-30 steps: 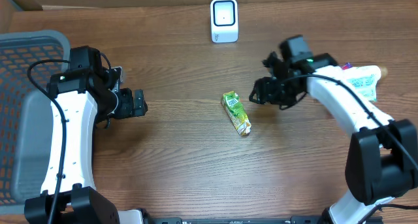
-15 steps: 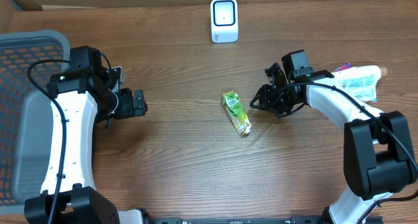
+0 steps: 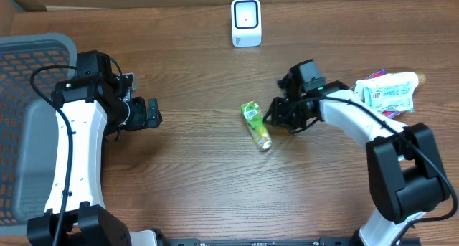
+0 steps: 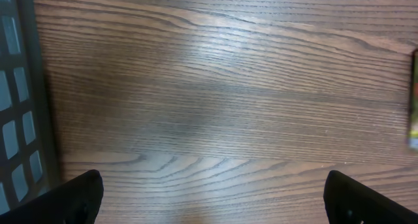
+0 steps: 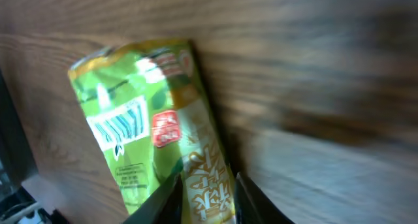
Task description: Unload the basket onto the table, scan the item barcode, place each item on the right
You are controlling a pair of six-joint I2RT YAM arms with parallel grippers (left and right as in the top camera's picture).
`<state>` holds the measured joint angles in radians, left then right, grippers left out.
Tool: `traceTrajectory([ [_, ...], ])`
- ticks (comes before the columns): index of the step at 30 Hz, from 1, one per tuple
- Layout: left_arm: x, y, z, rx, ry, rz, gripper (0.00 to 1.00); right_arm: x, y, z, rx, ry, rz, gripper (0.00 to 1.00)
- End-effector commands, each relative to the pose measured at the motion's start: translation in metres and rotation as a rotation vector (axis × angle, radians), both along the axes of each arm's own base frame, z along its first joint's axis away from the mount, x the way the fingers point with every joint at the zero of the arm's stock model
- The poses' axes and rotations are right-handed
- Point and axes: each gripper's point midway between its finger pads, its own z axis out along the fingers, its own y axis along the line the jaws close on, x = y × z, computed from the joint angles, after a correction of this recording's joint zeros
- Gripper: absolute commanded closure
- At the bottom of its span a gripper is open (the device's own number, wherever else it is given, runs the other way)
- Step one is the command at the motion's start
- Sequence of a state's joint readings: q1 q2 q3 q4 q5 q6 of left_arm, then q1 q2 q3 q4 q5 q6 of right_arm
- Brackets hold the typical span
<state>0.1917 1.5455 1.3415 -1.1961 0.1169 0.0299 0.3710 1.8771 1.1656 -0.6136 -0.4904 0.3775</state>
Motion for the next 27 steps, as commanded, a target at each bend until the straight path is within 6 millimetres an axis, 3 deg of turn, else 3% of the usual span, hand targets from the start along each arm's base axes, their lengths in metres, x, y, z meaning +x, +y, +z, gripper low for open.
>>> traceTrajectory([
  [1, 0.002, 0.001, 0.000, -0.003, -0.004, -0.012, 0.01, -0.005, 0.008, 0.000, 0.022, 0.012, 0.016, 0.79],
  [4, 0.002, 0.001, 0.000, -0.003, -0.004, -0.012, 0.00, -0.009, 0.026, 0.012, 0.123, -0.010, 0.097, 0.89],
  [9, 0.002, 0.001, 0.000, -0.003, -0.004, -0.012, 0.00, -0.017, 0.041, 0.017, 0.130, -0.035, 0.166, 0.87],
  [11, 0.002, 0.001, 0.000, -0.003, -0.004, -0.012, 0.00, -0.020, 0.046, 0.017, 0.130, -0.034, 0.180, 0.77],
  [13, 0.002, 0.001, 0.000, -0.003, -0.004, -0.012, 0.00, -0.021, 0.047, 0.017, 0.130, -0.032, 0.181, 0.55],
  [15, 0.002, 0.001, 0.000, -0.003, -0.004, -0.012, 0.00, -0.021, 0.047, 0.017, 0.131, -0.022, 0.168, 0.43],
  [19, 0.002, 0.001, 0.000, -0.003, -0.004, -0.012, 0.01, -0.019, 0.047, 0.017, 0.133, 0.004, 0.122, 0.37],
  [27, 0.002, 0.001, 0.000, -0.003, -0.004, -0.012, 0.00, 0.001, 0.026, 0.001, -0.002, 0.023, -0.094, 0.33],
])
